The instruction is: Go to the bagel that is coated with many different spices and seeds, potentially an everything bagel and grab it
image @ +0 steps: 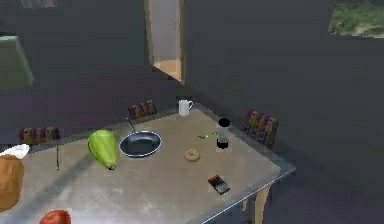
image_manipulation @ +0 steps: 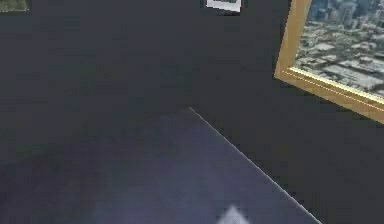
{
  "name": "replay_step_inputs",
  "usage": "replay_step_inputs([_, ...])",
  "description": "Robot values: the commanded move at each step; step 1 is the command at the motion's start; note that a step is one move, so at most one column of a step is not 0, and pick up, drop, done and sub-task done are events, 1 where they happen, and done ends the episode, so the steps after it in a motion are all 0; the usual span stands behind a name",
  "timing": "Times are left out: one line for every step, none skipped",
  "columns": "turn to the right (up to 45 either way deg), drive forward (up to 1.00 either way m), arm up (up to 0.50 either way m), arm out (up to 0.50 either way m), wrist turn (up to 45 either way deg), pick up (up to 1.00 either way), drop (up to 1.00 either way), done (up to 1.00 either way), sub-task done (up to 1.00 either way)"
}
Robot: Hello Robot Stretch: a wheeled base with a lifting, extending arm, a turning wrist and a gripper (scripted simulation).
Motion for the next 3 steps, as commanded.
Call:
replay_step_inputs([45.0, 0.00, 0.00, 0.00, 0.0, 0.00, 0.00, 0.00, 0.00])
replay_step_inputs([30.0, 0.00, 0.00, 0.00, 0.0, 0.00, 0.00, 0.00, 0.00])
replay_step_inputs([0.0, 0.40, 0.00, 0.00, 0.0, 0.00, 0.00, 0.00, 0.00])
